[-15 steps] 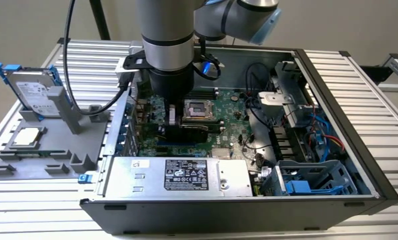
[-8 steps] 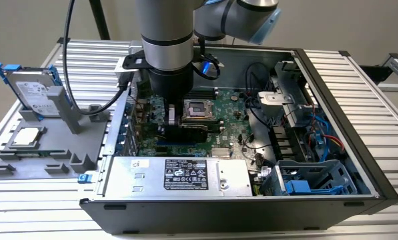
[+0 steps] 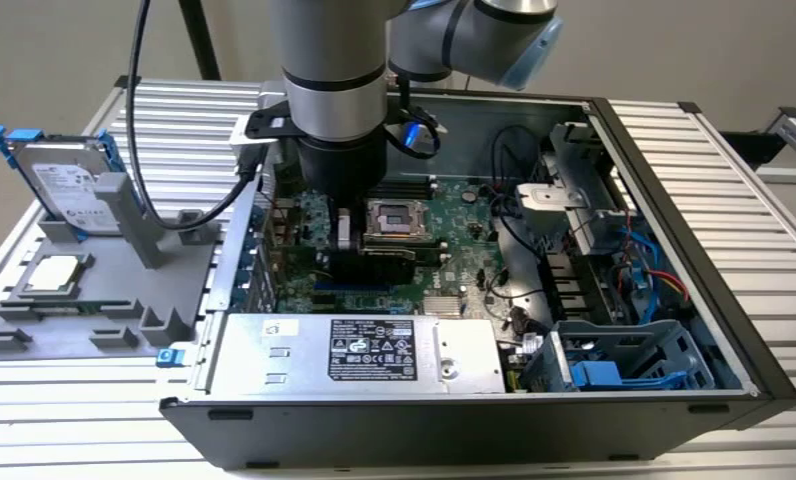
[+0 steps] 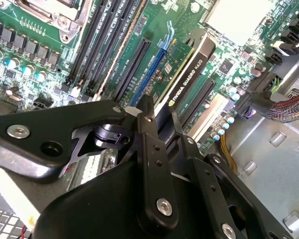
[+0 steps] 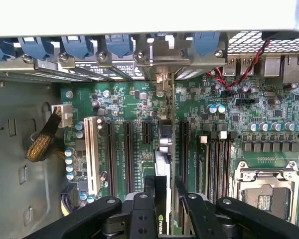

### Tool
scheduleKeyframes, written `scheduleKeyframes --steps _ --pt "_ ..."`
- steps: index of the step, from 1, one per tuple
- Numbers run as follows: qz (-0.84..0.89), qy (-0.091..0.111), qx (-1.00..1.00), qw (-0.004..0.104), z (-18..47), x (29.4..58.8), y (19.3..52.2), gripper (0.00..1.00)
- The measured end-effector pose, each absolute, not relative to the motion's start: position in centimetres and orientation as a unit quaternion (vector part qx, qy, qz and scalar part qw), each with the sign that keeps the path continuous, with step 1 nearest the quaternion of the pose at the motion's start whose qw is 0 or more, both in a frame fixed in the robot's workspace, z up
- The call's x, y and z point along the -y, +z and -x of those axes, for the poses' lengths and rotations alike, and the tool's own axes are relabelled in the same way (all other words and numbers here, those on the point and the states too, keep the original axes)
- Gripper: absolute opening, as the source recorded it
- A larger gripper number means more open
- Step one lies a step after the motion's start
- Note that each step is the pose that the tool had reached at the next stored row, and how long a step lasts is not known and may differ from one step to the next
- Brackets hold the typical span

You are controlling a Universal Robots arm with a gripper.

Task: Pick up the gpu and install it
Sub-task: 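Insert the gpu into the slot, then press down on the gpu until it lock into place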

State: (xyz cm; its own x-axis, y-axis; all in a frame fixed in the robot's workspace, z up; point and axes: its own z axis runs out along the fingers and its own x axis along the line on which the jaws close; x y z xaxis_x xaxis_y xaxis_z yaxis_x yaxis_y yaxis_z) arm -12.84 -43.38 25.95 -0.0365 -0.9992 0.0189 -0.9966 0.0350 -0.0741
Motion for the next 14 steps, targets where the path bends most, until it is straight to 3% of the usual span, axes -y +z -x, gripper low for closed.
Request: scheduleKeyframes --steps 14 --pt "0.694 -0.033 -0.719 0.019 13.15 43.38 25.61 0.0"
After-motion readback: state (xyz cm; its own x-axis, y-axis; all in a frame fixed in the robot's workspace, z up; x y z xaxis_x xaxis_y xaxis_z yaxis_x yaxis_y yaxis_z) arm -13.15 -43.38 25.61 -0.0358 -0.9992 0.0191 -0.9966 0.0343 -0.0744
